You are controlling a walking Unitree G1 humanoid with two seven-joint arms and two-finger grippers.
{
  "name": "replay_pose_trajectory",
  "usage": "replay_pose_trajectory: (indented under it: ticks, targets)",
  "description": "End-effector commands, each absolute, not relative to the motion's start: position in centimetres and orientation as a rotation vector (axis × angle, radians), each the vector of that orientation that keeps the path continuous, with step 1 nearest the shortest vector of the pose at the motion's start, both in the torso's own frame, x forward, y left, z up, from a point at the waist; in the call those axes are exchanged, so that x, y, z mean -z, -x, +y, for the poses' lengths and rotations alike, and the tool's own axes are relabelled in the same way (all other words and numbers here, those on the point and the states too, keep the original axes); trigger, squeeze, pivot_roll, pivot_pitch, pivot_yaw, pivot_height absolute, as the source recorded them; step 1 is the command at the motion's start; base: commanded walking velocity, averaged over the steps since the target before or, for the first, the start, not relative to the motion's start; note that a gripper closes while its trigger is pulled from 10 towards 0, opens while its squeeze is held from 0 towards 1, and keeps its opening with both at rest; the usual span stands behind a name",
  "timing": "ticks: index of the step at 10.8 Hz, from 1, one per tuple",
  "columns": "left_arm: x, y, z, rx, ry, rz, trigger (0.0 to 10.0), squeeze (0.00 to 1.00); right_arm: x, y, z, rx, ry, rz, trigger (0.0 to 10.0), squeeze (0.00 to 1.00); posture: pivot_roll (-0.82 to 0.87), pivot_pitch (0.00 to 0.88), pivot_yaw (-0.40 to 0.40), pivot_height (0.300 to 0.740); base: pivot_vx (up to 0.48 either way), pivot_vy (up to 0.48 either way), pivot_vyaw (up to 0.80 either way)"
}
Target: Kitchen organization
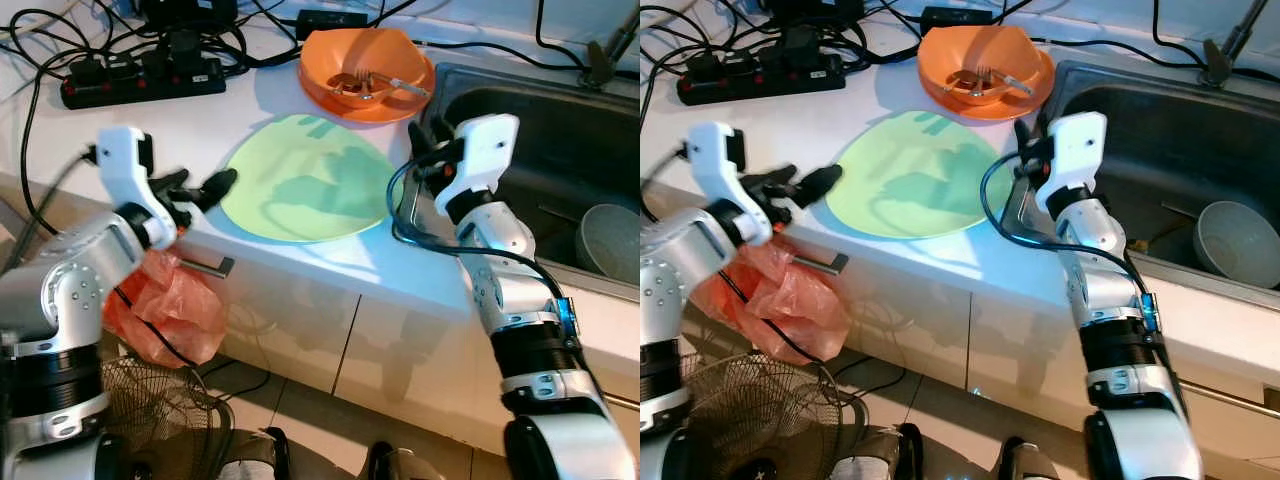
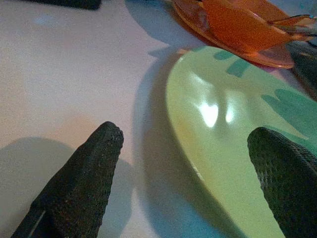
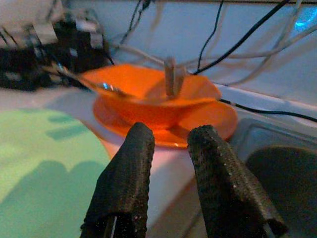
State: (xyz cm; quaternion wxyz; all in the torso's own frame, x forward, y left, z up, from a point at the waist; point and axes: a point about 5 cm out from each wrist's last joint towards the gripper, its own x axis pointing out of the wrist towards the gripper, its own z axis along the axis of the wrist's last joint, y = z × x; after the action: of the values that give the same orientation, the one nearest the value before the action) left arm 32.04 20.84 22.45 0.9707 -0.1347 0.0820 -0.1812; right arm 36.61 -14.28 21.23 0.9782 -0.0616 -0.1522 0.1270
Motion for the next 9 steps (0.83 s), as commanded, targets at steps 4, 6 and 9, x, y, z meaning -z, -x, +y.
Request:
replay_pose_trajectory:
  ticks: [4,6,9]
  targets:
    - [-23.56,-32.10,20.50,0.404,0.376,0.198,10.0,0.00,-20.93,-36.54,-14.51,-0.238,0.267,-0.316,10.0,0.00,0.11,0.184,0.024,0.740,0.000,0.000,0.00]
    - [-23.73,-32.05,20.52,0.399,0.380,0.225,10.0,0.00,-20.94,-36.54,-14.45,-0.240,0.305,-0.320,10.0,0.00,0.11,0.184,0.024,0.740,0.000,0.000,0.00]
    - [-23.60,-32.06,20.57,0.385,0.355,0.295,10.0,0.00,-20.57,-36.52,-14.28,-0.262,0.366,-0.306,10.0,0.00,0.11,0.185,0.027,0.740,0.000,0.000,0.00]
